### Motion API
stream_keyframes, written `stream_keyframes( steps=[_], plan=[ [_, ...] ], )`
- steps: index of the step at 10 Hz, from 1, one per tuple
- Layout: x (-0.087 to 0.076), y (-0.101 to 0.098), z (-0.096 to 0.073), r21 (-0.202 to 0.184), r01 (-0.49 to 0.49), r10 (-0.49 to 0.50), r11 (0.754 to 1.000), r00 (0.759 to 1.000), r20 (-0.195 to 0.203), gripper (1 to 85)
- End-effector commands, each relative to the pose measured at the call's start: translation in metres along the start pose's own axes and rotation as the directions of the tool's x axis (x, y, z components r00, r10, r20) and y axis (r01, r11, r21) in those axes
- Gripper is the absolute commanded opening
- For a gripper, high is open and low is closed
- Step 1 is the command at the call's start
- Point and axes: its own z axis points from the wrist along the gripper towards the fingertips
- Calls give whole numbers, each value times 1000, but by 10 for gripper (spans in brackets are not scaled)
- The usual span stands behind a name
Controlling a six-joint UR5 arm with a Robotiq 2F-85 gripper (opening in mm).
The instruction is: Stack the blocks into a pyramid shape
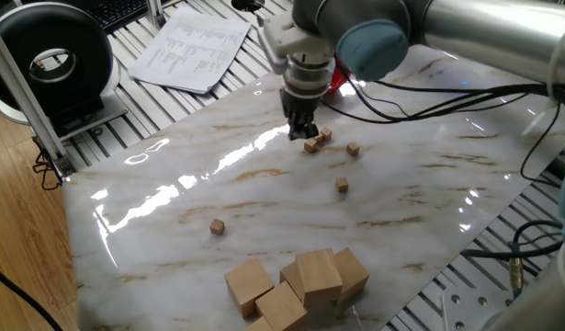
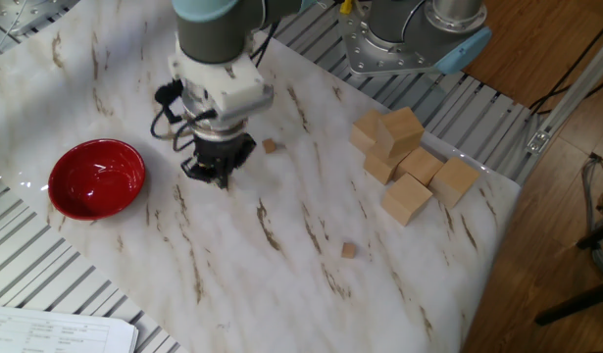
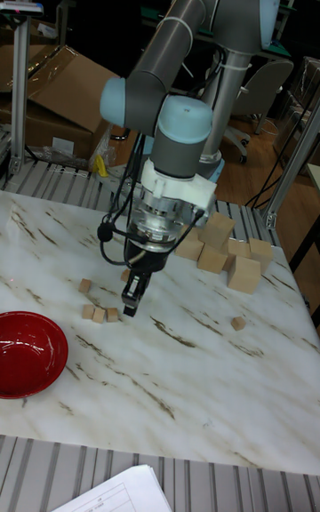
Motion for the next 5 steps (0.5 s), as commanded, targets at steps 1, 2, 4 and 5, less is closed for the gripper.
stream_keyframes(
  steps=[1,2,4,5],
  plan=[
    [-20,0,6,-6,108,-108,994,993,44,10],
    [-21,11,5,-45,177,-175,983,983,45,10],
    [-14,15,2,-64,285,-285,956,959,13,10],
    [-13,17,2,-70,338,-338,939,941,10,43]
  ],
)
